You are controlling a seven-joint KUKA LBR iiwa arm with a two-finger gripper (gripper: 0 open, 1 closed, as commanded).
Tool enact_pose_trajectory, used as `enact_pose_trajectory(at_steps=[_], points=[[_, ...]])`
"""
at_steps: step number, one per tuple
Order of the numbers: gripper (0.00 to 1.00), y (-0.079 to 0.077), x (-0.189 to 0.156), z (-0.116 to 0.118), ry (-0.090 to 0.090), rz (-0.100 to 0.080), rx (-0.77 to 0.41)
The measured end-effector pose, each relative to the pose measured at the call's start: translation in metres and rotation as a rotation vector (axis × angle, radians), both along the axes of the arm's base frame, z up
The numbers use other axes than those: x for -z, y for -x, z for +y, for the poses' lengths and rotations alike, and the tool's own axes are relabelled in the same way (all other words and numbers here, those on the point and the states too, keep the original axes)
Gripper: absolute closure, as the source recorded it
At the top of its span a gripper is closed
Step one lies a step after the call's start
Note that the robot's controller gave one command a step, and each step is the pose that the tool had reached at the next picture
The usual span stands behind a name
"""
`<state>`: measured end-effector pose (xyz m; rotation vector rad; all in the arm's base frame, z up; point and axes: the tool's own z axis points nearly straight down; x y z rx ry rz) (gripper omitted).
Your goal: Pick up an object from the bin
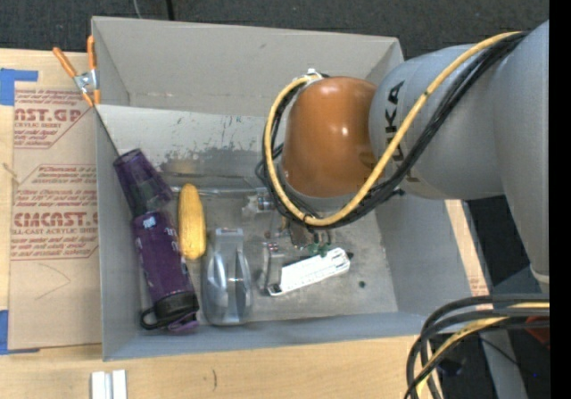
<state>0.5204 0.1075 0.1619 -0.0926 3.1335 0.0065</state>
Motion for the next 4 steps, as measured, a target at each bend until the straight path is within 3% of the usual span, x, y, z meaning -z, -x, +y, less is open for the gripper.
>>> enact_pose_trajectory(at_steps=[1, 2, 3, 4], points=[[0.00, 0.006, 0.062, -0.022, 0.003, 0.002, 0.000], [0.00, 0.022, 0.079, -0.062, 0.000, 0.012, -0.076], [1.00, 0.015, 0.066, -0.091, 0.003, 0.001, -0.296], [1.00, 0.015, 0.066, -0.091, 0.003, 0.001, -0.296]])
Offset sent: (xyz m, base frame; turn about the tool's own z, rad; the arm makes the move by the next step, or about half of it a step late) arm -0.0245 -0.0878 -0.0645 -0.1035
